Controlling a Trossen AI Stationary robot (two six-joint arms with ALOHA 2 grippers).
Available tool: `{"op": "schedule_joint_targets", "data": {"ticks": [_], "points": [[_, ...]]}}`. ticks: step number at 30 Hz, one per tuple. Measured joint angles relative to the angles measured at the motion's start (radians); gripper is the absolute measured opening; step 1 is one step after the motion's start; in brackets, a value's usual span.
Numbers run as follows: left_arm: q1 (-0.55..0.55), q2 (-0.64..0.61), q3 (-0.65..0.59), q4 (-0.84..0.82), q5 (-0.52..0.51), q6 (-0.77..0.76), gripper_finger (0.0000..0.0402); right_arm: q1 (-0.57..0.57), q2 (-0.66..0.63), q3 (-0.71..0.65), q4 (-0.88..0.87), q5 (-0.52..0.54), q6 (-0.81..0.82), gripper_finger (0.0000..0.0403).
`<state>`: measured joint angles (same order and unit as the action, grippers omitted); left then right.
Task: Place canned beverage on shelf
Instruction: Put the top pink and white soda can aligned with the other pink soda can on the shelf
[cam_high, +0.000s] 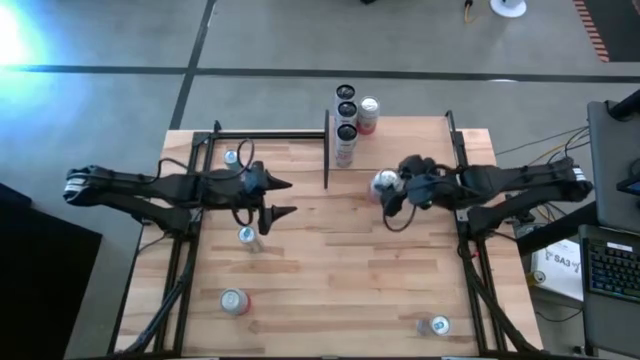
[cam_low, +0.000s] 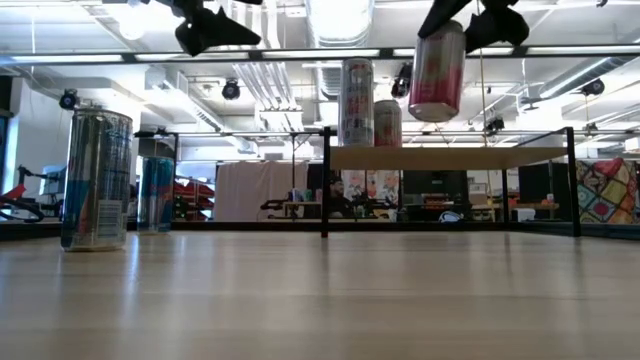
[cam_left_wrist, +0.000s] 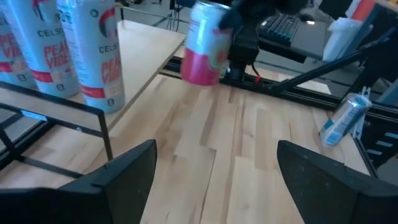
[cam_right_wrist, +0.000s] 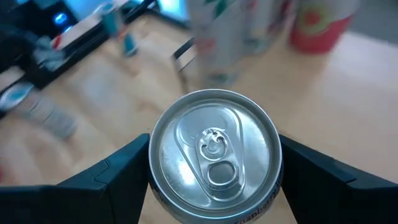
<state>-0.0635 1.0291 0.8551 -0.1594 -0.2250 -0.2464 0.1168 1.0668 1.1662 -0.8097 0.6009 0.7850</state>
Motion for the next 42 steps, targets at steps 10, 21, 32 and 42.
{"op": "schedule_joint_targets", "data": {"ticks": [10,21,32,42], "points": [[0.008,-0.034,0.000,0.002,-0.035,0.124,0.0310,-0.319,-0.001,0.004,0.136,-0.180,-0.244,0.0292],[0.080,-0.073,0.000,-0.115,-0.028,0.118,0.0310,-0.581,0.127,0.020,0.229,-0.366,-0.375,0.0291],[0.124,-0.102,0.000,-0.180,-0.073,0.053,0.0310,-0.605,0.244,0.139,0.214,-0.420,-0.526,0.0292],[0.125,-0.154,0.000,-0.190,-0.110,0.028,0.0310,-0.616,0.293,0.187,0.198,-0.425,-0.535,0.0329]]}}
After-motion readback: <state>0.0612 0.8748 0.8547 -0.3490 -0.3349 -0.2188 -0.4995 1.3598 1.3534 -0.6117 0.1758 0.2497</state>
